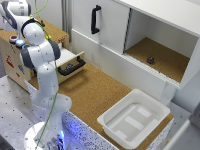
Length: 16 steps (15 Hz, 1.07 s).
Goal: Turn off the blue light
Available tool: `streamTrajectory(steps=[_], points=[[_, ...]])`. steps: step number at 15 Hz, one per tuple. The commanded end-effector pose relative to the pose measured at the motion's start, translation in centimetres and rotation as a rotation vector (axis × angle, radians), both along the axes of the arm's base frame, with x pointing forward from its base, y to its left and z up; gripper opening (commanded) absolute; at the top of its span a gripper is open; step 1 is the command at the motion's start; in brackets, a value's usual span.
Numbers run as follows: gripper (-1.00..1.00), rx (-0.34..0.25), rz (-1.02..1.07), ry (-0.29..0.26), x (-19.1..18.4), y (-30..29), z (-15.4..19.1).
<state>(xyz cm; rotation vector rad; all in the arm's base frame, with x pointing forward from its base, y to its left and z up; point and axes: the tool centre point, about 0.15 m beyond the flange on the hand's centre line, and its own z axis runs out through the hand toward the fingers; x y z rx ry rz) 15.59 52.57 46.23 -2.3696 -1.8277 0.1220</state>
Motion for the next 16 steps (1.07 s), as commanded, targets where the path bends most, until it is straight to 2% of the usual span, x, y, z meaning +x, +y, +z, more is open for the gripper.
streamTrajectory(steps=[1, 2, 3, 4, 13, 14, 16], points=[[-1.0, -0.108, 0.035, -0.023, 0.9, 3.0, -0.2], [-1.0, -0.086, 0.041, -0.041, 0.6, 2.7, 2.0], [-1.0, -0.093, 0.061, -0.065, 0.5, 2.4, 4.5], [-1.0, -0.108, 0.091, -0.055, 0.5, 2.1, 6.1], [-1.0, -0.108, 0.091, -0.055, 0.5, 2.1, 6.1], [1.0, 0.03, 0.071, -0.051, -0.2, 0.6, 4.5], [1.0, 0.044, 0.073, -0.087, 0.5, 0.7, 4.8]])
